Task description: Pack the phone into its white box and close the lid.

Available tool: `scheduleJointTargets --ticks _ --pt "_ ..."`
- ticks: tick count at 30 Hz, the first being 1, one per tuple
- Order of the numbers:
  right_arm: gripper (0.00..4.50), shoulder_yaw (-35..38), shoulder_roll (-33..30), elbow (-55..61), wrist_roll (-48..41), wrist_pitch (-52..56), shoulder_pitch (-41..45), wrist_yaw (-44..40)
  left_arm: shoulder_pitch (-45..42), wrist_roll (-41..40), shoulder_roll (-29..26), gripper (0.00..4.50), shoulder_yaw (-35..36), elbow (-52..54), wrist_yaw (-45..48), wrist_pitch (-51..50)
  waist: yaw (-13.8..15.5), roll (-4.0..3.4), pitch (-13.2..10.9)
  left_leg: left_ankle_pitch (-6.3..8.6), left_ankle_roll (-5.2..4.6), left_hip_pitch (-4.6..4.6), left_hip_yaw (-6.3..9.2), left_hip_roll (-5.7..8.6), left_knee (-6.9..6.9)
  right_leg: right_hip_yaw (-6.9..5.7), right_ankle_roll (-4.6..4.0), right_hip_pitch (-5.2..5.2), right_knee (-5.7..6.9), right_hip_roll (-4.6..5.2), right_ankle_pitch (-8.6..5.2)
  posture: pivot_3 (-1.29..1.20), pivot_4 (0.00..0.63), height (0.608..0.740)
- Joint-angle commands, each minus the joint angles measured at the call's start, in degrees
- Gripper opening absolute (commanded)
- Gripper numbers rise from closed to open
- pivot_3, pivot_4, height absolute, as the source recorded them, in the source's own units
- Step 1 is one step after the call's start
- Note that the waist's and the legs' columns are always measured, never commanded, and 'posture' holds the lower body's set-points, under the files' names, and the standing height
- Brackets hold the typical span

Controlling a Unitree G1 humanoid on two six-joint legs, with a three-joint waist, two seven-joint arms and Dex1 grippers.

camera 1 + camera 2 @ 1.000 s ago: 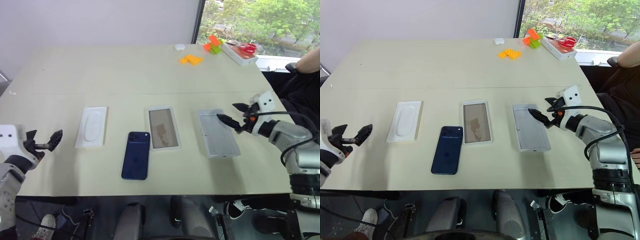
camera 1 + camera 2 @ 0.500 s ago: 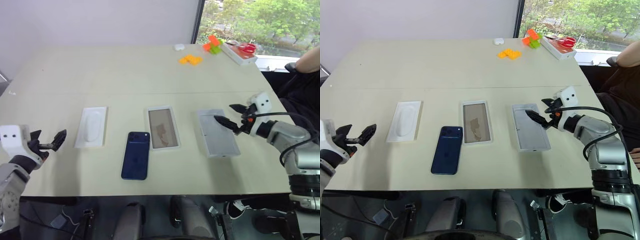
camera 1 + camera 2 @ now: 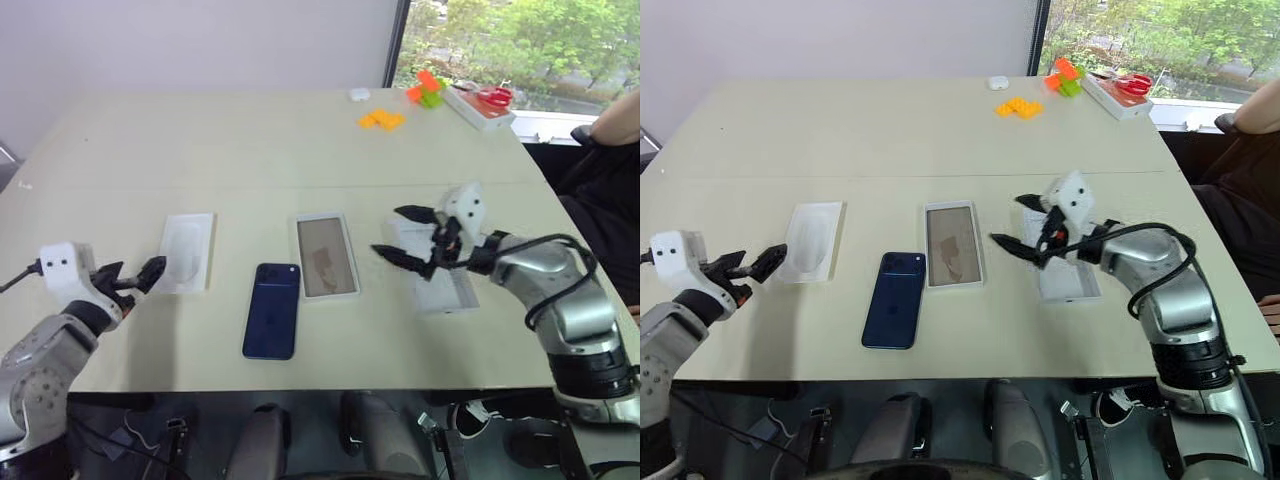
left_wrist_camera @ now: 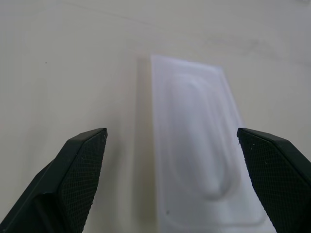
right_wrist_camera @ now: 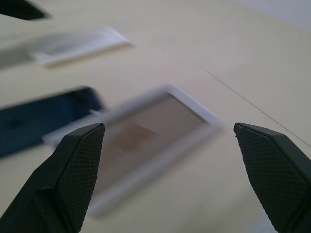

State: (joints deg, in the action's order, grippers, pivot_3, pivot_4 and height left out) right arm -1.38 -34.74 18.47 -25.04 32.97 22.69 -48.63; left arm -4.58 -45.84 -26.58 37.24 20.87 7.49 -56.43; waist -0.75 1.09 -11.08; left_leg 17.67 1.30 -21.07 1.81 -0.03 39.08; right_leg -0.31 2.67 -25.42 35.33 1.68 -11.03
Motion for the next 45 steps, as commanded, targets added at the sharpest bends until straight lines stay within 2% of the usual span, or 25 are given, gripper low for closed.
scheduleJointTargets --ticks 1,4,11,19,22,27,30,36,40,45 --pt "4.46 0.2 0.6 3.5 -1.5 1.0 -0.4 1.1 -3.6 -5.0 -1.3 4.50 4.0 -1.8 -6.7 -10.7 0.0 0.01 0.0 0.00 0.00 0.00 0.00 0.01 0.00 -0.01 -0.11 0.00 -0.01 0.01 0.07 0.00 0.150 0.730" --pt "4.46 -1.3 1.0 6.0 -2.0 1.8 -1.8 1.3 -9.3 -12.8 -1.6 4.50 7.7 -8.1 -8.6 -20.1 0.1 0.07 0.0 0.00 0.00 0.00 0.02 0.11 0.00 -0.04 -0.11 0.00 0.02 0.02 0.08 0.00 0.150 0.730" --pt "4.46 -1.7 -0.3 9.9 -4.6 3.8 -3.4 0.0 -14.3 -13.5 -1.9 4.50 10.3 -11.3 -13.0 -34.0 -0.2 0.12 0.0 0.00 0.00 0.06 0.03 0.11 -0.01 -0.01 -0.12 0.00 0.05 0.01 0.08 0.00 0.150 0.730" --pt "4.46 -2.3 -0.4 11.0 -5.0 4.2 -4.2 0.4 -14.6 -12.8 -1.5 4.50 11.7 -12.9 -14.6 -36.1 -0.1 0.13 0.0 0.00 0.02 0.15 0.02 0.14 -0.02 0.04 -0.14 0.03 0.08 0.02 0.07 0.00 0.150 0.730" --pt "4.50 -2.6 -0.3 10.8 -4.9 4.2 -4.1 0.4 -14.9 -12.7 -0.6 3.71 13.4 -12.9 -15.4 -36.1 -0.1 0.13 0.0 0.00 0.02 0.19 0.02 0.13 -0.06 0.05 -0.14 0.03 0.08 0.01 0.07 0.00 0.150 0.730" --pt "4.50 -2.9 -0.2 10.7 -4.9 4.0 -3.9 0.4 -15.2 -15.2 0.8 1.29 16.3 -12.3 -15.7 -36.1 0.1 0.18 0.0 0.00 0.02 0.18 0.02 0.14 -0.06 0.06 -0.15 0.03 0.07 0.03 0.07 0.00 0.150 0.730" --pt "4.50 -3.1 0.0 10.8 -5.0 4.2 -3.8 0.4 -15.1 -18.7 1.7 0.02 18.8 -11.9 -14.9 -36.1 0.1 0.19 0.0 0.00 0.03 0.17 0.03 0.12 -0.06 0.06 -0.15 0.03 0.06 0.05 0.07 0.00 0.150 0.730" --pt "4.50 -3.7 0.4 10.6 -5.2 4.3 -3.0 0.7 -14.7 -24.1 4.1 0.02 23.3 -12.5 -16.4 -36.1 0.0 0.20 0.0 0.00 0.03 0.17 0.04 0.13 -0.06 0.06 -0.15 0.03 0.06 0.06 0.07 0.00 0.150 0.730" --pt "4.50 -4.1 0.6 10.3 -5.2 4.2 -2.5 0.8 -14.1 -26.6 5.5 0.02 24.2 -13.2 -18.5 -35.1 0.0 0.21 0.0 0.00 0.03 0.17 0.03 0.14 -0.06 0.07 -0.15 0.03 0.06 0.06 0.07 0.00 0.150 0.730" --pt "4.50 -4.4 0.5 10.0 -5.1 4.0 -1.8 0.9 -11.8 -34.2 6.3 0.02 23.5 -11.6 -19.6 -29.7 0.1 0.26 0.0 0.00 0.03 0.17 0.06 0.11 -0.06 0.07 -0.15 0.03 0.05 0.10 0.07 0.00 0.150 0.730"
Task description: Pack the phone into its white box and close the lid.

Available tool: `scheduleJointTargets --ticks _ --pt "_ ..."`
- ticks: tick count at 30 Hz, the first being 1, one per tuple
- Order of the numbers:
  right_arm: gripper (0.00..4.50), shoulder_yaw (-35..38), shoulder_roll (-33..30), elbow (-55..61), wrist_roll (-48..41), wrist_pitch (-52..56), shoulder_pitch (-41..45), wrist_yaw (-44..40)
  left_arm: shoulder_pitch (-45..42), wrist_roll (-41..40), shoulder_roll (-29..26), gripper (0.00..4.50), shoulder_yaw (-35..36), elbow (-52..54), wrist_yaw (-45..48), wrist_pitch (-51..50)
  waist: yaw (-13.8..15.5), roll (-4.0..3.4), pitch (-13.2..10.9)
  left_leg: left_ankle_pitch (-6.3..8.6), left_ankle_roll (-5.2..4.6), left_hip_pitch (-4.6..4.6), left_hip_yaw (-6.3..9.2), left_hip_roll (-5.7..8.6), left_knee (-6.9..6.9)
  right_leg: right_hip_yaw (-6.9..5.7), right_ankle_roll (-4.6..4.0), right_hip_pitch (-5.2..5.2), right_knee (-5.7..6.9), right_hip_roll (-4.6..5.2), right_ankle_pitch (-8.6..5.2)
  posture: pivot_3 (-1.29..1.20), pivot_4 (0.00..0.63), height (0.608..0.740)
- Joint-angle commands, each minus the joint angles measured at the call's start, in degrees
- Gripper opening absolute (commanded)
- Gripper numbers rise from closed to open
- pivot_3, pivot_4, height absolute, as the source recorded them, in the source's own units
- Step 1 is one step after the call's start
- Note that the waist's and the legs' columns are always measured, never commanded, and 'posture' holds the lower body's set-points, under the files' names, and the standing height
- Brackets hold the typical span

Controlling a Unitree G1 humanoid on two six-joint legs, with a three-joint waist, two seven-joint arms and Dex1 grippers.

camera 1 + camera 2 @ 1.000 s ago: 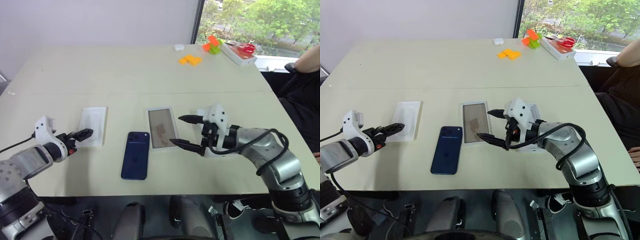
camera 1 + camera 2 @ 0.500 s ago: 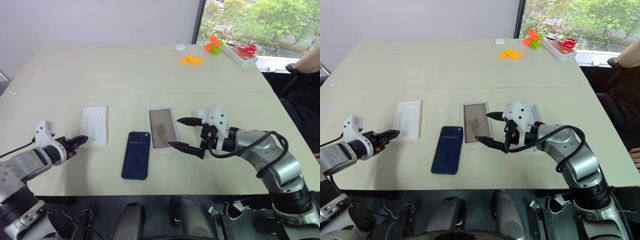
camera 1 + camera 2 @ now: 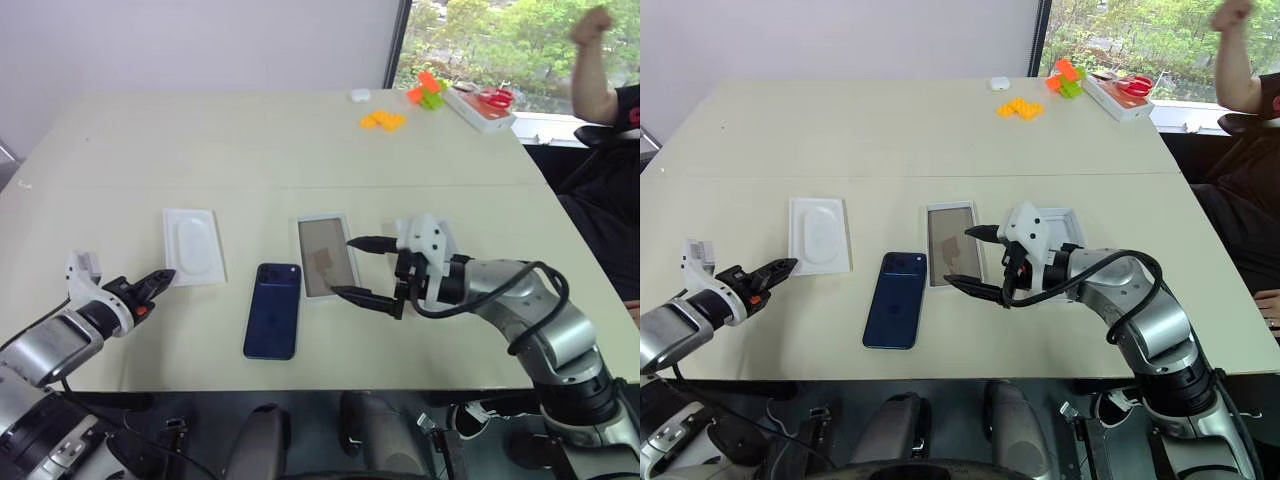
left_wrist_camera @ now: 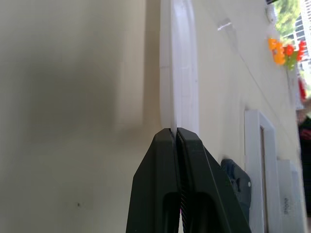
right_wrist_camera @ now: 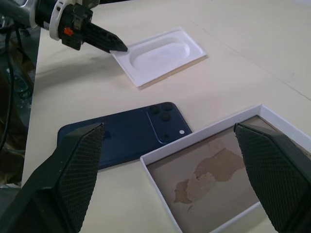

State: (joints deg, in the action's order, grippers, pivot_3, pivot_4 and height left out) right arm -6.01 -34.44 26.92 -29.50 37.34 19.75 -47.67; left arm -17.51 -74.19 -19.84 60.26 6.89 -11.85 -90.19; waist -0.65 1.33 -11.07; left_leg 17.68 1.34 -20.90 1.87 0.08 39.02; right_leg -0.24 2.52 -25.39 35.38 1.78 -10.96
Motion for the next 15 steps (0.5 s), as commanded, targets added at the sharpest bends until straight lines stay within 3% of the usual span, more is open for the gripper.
scheduleJointTargets --ticks 1,3,7,9,12,15 --pt "4.50 0.3 0.2 1.6 -0.7 -0.4 1.2 0.0 1.7 -8.1 -0.1 0.02 -0.3 3.8 -0.3 6.0 0.0 0.02 0.0 0.00 0.00 0.00 0.00 0.00 0.00 0.00 0.00 0.00 -0.01 0.00 0.00 0.00 0.150 0.730" --pt "4.50 0.4 0.0 1.6 -0.8 -0.3 1.4 0.0 3.0 -12.4 0.4 0.02 -3.0 6.5 -0.9 9.2 0.0 0.02 0.0 0.00 0.00 -0.01 0.01 -0.03 0.00 0.01 -0.03 0.00 -0.02 0.01 -0.02 0.00 0.150 0.730" --pt "4.50 0.9 -0.4 0.9 -0.3 -0.7 1.6 0.1 4.8 -19.9 2.9 0.02 -15.7 15.5 -5.2 16.4 0.5 0.02 0.0 0.00 0.02 -0.02 0.02 -0.01 0.00 0.06 -0.14 0.02 -0.04 0.09 -0.08 0.00 0.150 0.730" --pt "4.50 1.0 -0.7 0.6 0.0 -0.9 1.5 0.1 5.8 -21.4 4.0 0.02 -21.4 18.5 -8.7 20.5 1.0 0.03 0.0 0.00 0.02 -0.03 0.01 0.05 0.00 0.07 -0.14 0.04 -0.08 0.16 -0.07 0.00 0.150 0.730" --pt "4.50 1.3 -1.2 0.0 0.7 -1.4 1.4 0.2 6.3 -17.4 5.8 0.02 -30.6 24.3 -14.0 25.3 1.1 0.03 0.0 0.00 0.02 -0.06 -0.04 0.08 0.00 0.11 -0.12 0.04 -0.14 0.16 -0.06 0.00 0.150 0.730" --pt "4.50 1.8 -1.4 -0.5 1.3 -1.8 1.3 0.4 6.5 -22.0 6.7 0.02 -39.0 24.5 -21.6 29.8 1.2 0.02 0.0 0.00 0.01 -0.06 -0.03 0.10 0.00 0.12 -0.12 0.04 -0.14 0.13 -0.06 0.00 0.150 0.730"
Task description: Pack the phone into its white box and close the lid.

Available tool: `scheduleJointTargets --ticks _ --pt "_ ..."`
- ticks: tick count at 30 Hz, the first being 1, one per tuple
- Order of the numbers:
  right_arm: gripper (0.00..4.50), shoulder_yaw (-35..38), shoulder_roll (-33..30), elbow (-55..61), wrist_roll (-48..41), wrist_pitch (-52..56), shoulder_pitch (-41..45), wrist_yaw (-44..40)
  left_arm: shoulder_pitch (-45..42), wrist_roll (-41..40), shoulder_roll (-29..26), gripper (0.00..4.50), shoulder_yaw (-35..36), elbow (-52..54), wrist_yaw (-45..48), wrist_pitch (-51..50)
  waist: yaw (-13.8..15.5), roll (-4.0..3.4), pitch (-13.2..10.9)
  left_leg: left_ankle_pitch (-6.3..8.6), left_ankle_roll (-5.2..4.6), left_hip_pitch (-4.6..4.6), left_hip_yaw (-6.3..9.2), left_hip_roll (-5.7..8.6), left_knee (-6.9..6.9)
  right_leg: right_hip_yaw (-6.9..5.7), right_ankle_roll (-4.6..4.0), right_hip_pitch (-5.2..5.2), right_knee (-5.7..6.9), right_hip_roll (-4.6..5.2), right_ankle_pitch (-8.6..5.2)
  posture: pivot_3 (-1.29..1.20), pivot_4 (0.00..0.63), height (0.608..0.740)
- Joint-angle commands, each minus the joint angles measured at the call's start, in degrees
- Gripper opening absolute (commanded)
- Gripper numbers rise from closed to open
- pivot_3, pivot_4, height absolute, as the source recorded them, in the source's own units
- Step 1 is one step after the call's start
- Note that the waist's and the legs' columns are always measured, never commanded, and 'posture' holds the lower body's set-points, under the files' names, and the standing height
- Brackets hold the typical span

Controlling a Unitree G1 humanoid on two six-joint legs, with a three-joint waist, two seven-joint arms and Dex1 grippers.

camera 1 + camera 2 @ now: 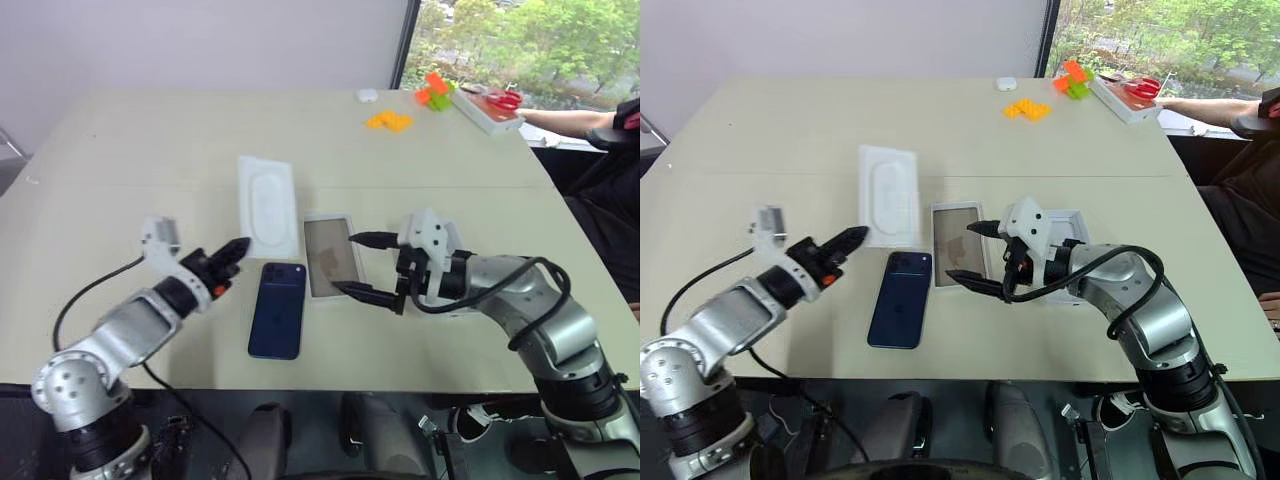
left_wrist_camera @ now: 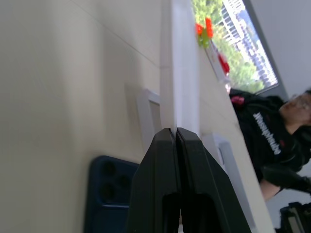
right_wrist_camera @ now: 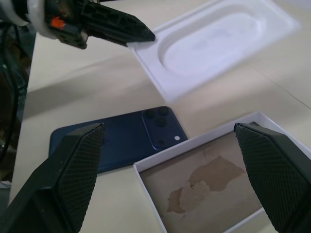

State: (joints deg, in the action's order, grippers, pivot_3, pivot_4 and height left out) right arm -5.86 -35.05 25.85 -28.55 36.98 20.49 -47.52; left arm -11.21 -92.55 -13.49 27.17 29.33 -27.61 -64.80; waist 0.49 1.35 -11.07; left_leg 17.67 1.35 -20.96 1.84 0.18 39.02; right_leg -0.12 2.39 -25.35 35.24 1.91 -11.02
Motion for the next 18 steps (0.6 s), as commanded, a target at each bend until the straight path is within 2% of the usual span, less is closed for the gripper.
scheduleJointTargets --ticks 1,9,18 --pt "4.50 1.8 -0.9 0.5 0.5 -1.6 0.6 0.2 0.1 -4.9 0.2 0.02 -8.0 2.1 -7.7 5.9 0.1 0.00 0.0 0.00 0.00 0.00 0.00 0.00 0.00 0.00 0.00 0.00 0.01 0.00 0.00 0.00 0.150 0.730" --pt "4.50 2.2 -1.3 -0.1 1.0 -2.2 0.8 -0.1 -2.3 -12.5 -2.9 0.02 -20.9 1.8 -21.3 15.7 0.2 0.00 0.0 0.00 -0.01 -0.01 0.00 0.03 0.00 -0.01 -0.01 0.00 0.00 -0.10 -0.01 0.00 0.150 0.730" --pt "4.50 1.9 -1.3 -0.6 1.2 -2.5 1.2 -0.3 -3.0 -16.7 -8.0 0.02 -29.1 2.6 -26.6 21.6 0.2 0.00 0.0 0.00 -0.01 -0.01 -0.07 0.05 0.00 -0.02 -0.06 0.00 -0.01 -0.14 -0.04 0.00 0.150 0.730"
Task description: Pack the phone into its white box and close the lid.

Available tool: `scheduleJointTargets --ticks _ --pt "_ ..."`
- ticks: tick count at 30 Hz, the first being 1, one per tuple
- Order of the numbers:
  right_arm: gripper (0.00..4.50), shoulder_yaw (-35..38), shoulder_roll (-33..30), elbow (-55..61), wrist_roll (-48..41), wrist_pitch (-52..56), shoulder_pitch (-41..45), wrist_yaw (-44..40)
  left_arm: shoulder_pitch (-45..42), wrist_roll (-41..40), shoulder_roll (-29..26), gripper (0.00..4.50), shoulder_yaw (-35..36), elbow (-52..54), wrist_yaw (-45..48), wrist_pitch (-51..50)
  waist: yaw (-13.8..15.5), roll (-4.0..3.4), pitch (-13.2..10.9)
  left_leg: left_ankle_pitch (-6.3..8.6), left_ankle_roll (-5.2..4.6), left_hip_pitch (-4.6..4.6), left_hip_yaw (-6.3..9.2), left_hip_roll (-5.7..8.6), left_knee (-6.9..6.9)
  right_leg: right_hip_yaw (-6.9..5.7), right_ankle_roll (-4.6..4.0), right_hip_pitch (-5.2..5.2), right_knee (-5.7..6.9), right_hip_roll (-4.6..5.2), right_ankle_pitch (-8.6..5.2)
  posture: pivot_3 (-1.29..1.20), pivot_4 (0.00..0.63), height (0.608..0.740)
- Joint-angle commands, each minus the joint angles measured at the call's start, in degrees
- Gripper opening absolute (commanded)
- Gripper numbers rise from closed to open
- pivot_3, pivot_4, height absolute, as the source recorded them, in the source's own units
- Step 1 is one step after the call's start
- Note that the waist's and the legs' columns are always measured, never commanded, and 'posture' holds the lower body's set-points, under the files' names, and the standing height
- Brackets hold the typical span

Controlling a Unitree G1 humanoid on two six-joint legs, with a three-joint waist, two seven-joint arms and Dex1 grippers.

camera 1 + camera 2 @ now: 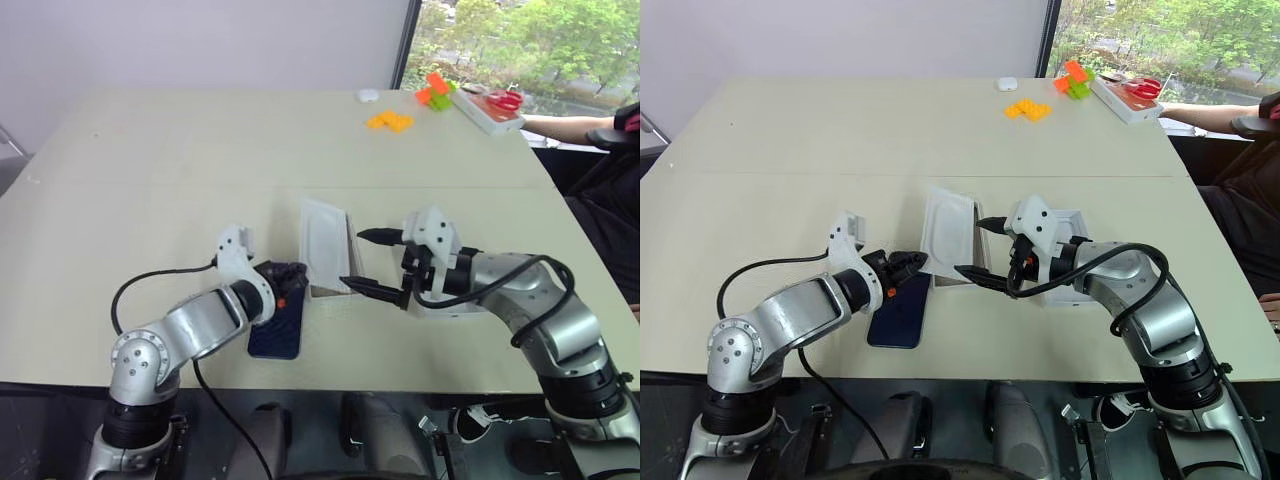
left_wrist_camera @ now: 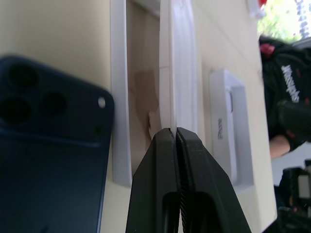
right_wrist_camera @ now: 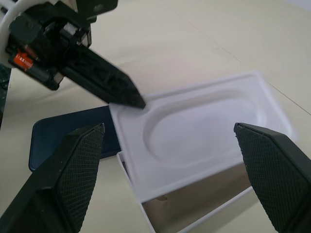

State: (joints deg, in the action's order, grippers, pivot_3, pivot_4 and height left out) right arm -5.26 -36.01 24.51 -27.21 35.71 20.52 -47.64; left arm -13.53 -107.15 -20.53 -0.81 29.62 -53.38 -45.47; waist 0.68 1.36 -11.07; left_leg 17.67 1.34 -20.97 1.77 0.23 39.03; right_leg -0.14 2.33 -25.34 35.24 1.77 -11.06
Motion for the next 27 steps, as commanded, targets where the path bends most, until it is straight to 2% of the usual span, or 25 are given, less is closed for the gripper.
scheduleJointTargets --ticks 1,8,27 --pt "4.50 1.3 -0.3 0.6 -0.1 -1.3 1.2 -0.3 -0.6 -2.2 -1.2 0.02 -1.7 2.3 -1.2 2.9 0.0 0.00 0.0 0.00 0.00 0.00 -0.01 0.00 0.00 0.00 0.00 0.00 0.00 0.00 0.00 0.00 0.150 0.730" --pt "4.50 0.8 0.1 0.2 0.0 -1.5 1.5 -0.2 -1.1 -2.7 -3.1 0.02 -4.0 2.0 -1.7 5.5 0.0 0.00 0.0 0.00 0.00 -0.01 -0.06 0.01 0.00 -0.01 0.00 0.00 -0.02 -0.01 -0.01 0.00 0.150 0.730" --pt "4.50 1.2 -0.1 0.7 0.0 -1.5 1.1 0.2 -3.8 -1.3 -2.8 0.02 -6.9 -0.8 -0.8 8.0 0.0 0.00 0.0 0.00 0.00 -0.04 -0.07 0.01 0.00 -0.04 0.00 0.00 -0.05 -0.02 -0.01 0.00 0.150 0.730"
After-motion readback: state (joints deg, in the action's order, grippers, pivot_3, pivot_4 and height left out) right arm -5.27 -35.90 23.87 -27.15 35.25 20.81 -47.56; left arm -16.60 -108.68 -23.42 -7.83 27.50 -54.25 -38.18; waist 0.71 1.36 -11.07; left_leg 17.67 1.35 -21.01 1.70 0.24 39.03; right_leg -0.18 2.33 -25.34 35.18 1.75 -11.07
